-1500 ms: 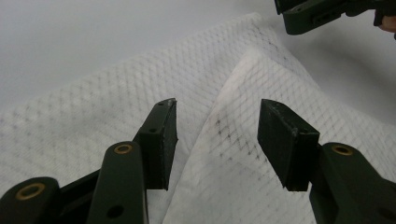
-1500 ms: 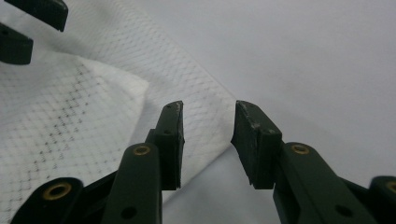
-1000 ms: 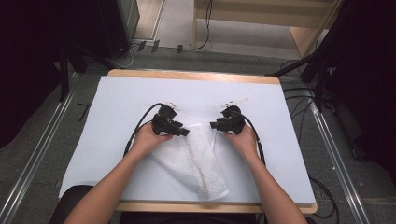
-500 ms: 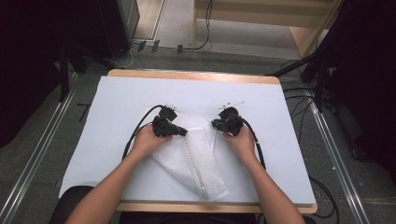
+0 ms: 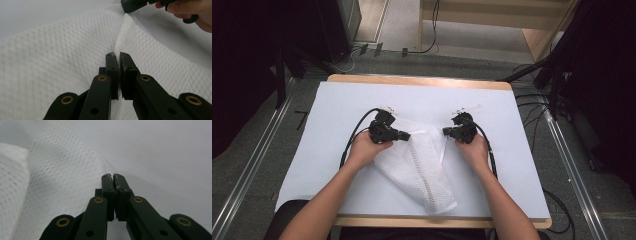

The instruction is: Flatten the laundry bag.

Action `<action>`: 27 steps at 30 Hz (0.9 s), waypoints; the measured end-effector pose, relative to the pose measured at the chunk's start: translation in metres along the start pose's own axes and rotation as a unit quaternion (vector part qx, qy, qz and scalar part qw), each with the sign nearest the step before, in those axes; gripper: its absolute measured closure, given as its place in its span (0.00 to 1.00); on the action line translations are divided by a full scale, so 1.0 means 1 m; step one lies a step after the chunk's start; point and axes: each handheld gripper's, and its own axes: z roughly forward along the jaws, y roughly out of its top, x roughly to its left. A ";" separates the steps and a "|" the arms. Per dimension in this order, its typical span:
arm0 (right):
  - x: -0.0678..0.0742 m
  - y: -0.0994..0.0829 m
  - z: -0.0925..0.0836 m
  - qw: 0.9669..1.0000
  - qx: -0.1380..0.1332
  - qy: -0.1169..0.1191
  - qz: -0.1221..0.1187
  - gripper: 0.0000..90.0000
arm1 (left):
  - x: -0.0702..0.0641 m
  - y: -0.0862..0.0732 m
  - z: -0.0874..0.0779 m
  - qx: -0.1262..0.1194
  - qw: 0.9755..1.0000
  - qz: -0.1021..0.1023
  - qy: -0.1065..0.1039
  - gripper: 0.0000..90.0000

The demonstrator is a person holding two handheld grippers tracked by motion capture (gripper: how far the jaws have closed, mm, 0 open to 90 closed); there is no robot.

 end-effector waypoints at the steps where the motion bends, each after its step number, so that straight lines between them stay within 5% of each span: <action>1: -0.003 -0.001 -0.001 1.000 -0.001 0.000 0.004 1.00 | 0.000 0.000 -0.003 -0.005 1.000 -0.001 -0.002 0.97; 6: -0.017 -0.002 -0.008 1.000 -0.010 -0.005 0.029 0.99 | 0.001 0.000 -0.017 -0.035 0.999 -0.006 -0.029 0.97; 14: -0.036 -0.005 -0.014 0.998 -0.015 -0.007 0.060 0.99 | 0.009 -0.006 -0.031 -0.041 0.999 -0.010 -0.010 0.97; 27: -0.057 -0.001 -0.025 0.997 -0.025 -0.024 0.069 0.99 | 0.018 -0.028 -0.057 -0.060 0.997 -0.039 0.007 0.97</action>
